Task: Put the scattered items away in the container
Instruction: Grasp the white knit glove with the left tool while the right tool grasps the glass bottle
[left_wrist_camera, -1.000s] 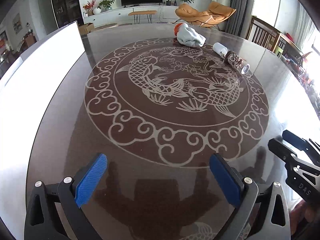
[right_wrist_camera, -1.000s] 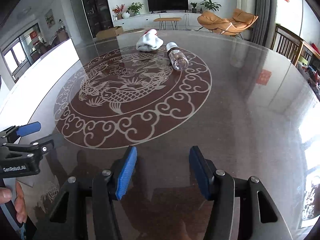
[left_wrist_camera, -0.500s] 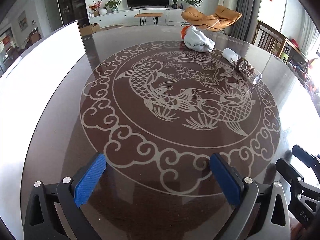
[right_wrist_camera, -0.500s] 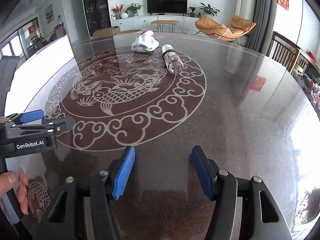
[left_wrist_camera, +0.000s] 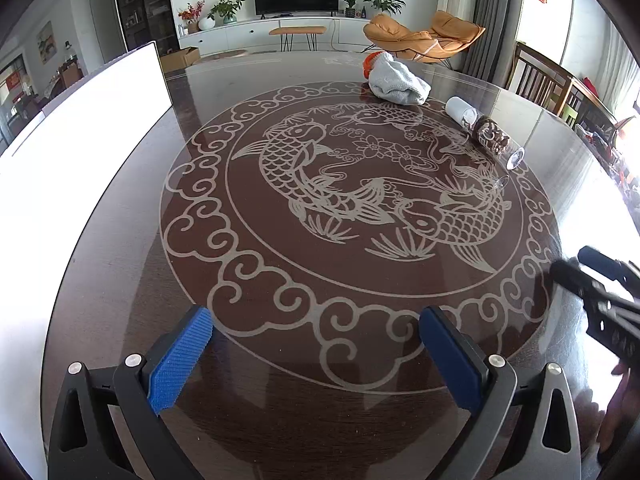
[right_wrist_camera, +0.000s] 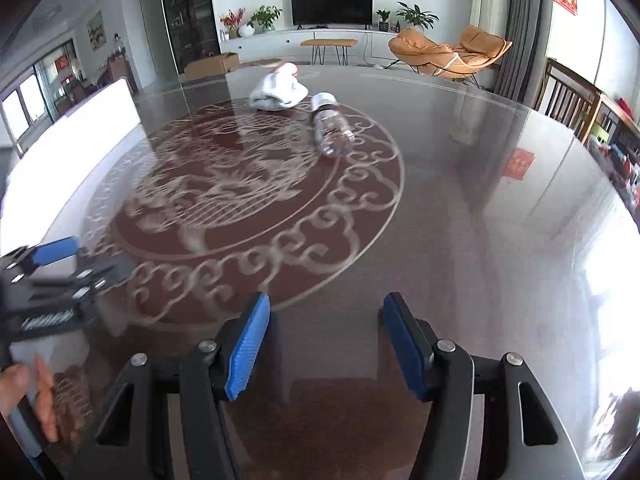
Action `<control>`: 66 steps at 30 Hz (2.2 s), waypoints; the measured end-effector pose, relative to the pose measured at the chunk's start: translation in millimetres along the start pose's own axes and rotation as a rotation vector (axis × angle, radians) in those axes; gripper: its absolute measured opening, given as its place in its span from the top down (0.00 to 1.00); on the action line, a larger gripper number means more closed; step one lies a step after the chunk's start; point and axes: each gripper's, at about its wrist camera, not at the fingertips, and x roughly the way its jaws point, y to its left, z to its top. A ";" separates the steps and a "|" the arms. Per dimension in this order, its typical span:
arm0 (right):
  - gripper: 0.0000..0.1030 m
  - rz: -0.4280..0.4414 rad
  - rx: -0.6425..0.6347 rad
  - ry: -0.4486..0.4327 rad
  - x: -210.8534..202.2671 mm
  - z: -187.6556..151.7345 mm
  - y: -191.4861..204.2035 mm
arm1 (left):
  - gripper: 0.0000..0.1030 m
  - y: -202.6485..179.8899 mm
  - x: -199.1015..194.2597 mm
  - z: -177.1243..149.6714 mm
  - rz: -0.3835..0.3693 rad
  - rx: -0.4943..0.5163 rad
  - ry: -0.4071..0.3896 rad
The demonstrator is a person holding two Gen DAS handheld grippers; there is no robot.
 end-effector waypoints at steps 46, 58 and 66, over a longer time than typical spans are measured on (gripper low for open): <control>0.67 0.074 0.038 -0.047 4.7 24.9 -60.3 | 0.00 -67.0 119.4 253.2 -0.107 -0.015 0.038; 0.67 0.088 0.049 -0.048 3.6 25.3 -61.8 | 0.66 -76.0 127.5 225.9 -0.100 0.042 0.084; 0.67 0.094 0.054 -0.049 2.6 25.8 -63.1 | 0.66 -36.7 23.8 71.5 -0.121 0.088 0.080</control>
